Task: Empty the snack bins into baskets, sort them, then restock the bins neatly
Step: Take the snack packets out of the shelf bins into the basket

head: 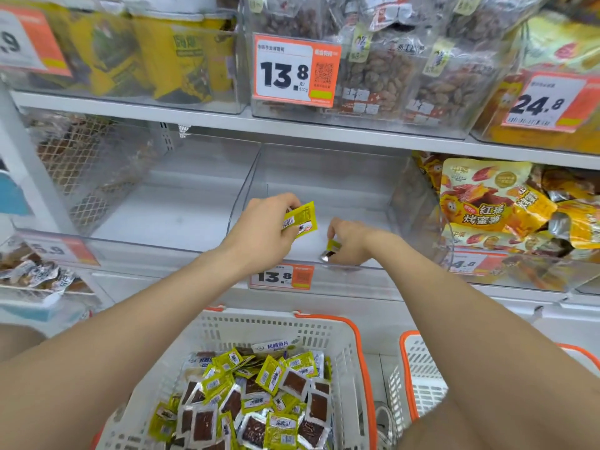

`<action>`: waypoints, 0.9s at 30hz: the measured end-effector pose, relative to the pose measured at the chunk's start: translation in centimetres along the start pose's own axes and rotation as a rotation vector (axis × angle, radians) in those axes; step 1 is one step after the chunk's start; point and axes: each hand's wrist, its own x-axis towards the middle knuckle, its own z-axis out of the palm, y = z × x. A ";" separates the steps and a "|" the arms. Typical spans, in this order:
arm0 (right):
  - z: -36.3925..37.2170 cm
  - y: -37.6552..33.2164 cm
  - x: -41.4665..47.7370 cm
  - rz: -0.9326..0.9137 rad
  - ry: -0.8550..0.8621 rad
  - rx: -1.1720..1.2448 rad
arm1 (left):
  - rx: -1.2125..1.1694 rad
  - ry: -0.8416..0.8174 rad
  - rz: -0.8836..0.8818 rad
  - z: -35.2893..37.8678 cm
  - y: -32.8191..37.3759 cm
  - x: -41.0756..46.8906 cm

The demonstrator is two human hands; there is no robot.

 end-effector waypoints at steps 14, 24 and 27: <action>-2.7 -3.4 -6.2 -0.014 0.683 0.546 | -0.179 -0.085 -0.043 -5.0 -0.7 -6.9; 4.4 -11.0 -14.9 -0.262 0.223 0.392 | -0.187 -0.498 -0.199 -3.9 -4.7 -11.7; 8.1 -11.3 -14.3 -0.263 -0.059 0.310 | 0.051 -0.734 -0.147 -2.1 -7.8 -12.9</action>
